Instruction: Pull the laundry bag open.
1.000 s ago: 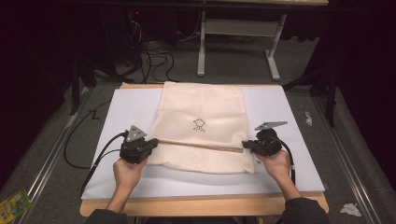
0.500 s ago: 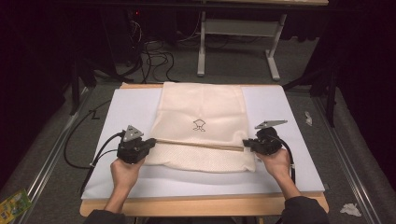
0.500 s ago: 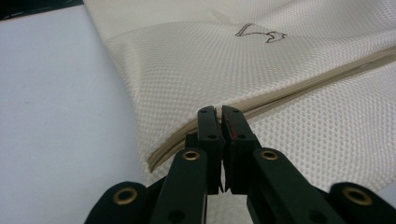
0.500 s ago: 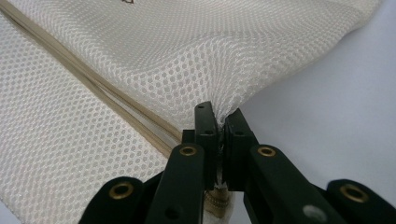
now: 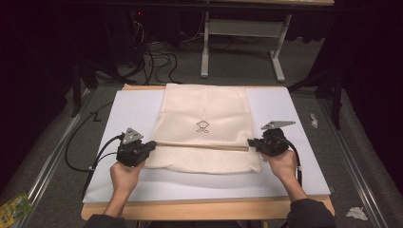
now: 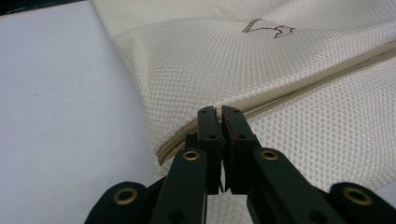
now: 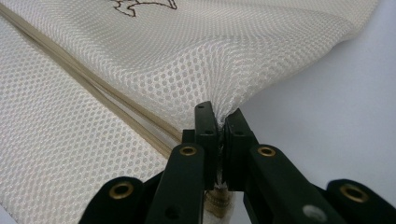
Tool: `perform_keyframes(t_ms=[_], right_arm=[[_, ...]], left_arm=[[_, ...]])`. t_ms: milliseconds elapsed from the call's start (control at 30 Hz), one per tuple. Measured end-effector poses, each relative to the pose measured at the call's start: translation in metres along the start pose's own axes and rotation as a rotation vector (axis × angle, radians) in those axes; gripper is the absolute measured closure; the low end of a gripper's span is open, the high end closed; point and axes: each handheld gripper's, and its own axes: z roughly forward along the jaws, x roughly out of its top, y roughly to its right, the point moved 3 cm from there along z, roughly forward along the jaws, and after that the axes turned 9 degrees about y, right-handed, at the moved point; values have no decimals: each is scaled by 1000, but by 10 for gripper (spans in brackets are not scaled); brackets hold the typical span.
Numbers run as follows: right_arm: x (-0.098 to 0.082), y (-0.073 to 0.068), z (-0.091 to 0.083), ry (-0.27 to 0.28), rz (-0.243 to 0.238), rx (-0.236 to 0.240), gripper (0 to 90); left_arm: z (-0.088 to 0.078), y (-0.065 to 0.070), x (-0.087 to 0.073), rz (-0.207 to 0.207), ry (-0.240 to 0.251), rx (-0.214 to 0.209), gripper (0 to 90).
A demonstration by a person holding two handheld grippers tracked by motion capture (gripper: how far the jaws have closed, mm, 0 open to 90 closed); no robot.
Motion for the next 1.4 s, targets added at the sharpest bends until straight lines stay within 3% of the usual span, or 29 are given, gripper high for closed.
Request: perform_keyframes(t_ms=[167,267,367,733,933,1267,1400], right_arm=[[1,1,0,1,6,5,882],[1,1,-2,15,-6,-15,883],[-1,2,-2,6,-9,-13,883],[0,3,-2,5,-6,-15,883],[0,5,-2,10,-2,-23,883],[-1,5,0,6,9,-41,885],[-3,5,-2,11,12,-45,885]], left_arm=[[1,-1,-1,-1,-9,10,873],[3,-11,-5,-34,-32,24,873],[2,-15,-7,-35,-34,37,873],[-1,-13,-9,-27,-36,28,873],[1,-13,-12,-43,-40,20,873],[-7,-17,-12,-67,-61,33,874],[-11,-13,-11,-50,-68,42,874]])
